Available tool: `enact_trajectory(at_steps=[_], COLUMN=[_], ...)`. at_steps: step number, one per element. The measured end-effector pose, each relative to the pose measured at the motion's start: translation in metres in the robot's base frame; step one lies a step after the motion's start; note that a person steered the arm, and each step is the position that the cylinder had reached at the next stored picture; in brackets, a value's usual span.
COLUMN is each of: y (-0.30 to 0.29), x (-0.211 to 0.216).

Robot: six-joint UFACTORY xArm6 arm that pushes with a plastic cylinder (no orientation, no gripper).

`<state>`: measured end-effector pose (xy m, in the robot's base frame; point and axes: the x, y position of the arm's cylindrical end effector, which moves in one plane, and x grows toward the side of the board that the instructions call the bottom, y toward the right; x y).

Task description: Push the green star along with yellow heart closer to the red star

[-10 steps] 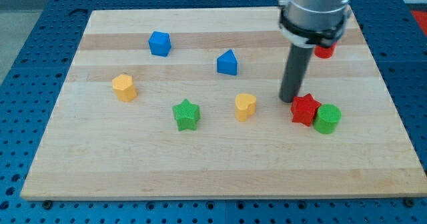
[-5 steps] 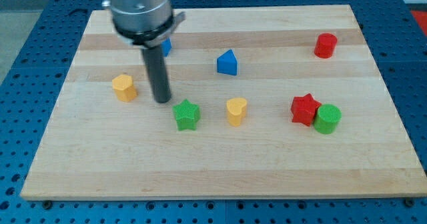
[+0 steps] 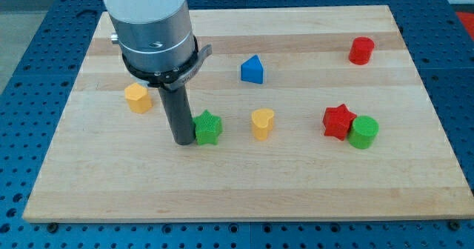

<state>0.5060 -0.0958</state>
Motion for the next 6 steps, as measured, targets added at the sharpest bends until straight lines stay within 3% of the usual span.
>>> enact_trajectory(at_steps=[5, 6], y=[0.069, 0.088], x=[-0.003, -0.023])
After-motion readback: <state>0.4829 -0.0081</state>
